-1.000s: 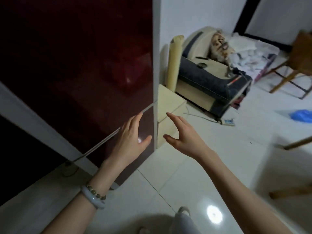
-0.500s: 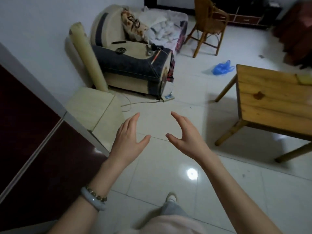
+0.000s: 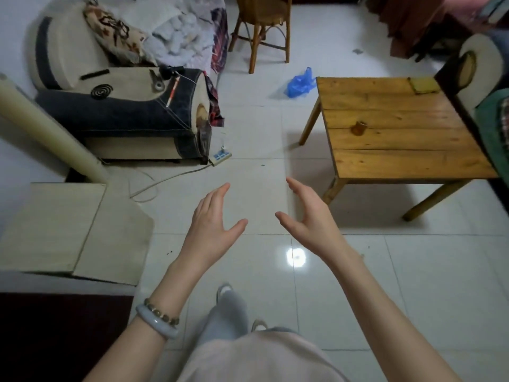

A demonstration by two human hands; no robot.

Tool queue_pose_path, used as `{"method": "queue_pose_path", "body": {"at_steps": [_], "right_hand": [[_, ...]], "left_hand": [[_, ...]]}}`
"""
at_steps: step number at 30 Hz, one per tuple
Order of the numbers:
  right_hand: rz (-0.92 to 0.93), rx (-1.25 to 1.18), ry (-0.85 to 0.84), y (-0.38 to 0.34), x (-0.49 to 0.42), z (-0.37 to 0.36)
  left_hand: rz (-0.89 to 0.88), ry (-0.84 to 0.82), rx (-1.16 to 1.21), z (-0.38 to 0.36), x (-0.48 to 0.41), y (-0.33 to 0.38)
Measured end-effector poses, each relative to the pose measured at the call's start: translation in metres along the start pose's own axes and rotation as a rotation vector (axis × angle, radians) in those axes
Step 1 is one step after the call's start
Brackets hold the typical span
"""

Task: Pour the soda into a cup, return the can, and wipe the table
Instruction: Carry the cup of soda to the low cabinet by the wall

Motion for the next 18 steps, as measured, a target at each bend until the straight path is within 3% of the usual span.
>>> {"method": "queue_pose_path", "body": {"at_steps": [18], "right_hand": [[-0.373, -0.102, 0.307, 0.11, -0.232, 0.069]], "left_hand": [[-0.351, -0.368, 0.024, -0.101, -0.328, 0.018]]}}
Point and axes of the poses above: each hand's wrist, its own x-axis away from the middle knuckle, its own z-axis out of the back of the hand, y = z × x, the point moved 10 cm from there along -x, towards the middle knuckle, and after that the axes turned 9 degrees about -z, right-handed, at the moved point
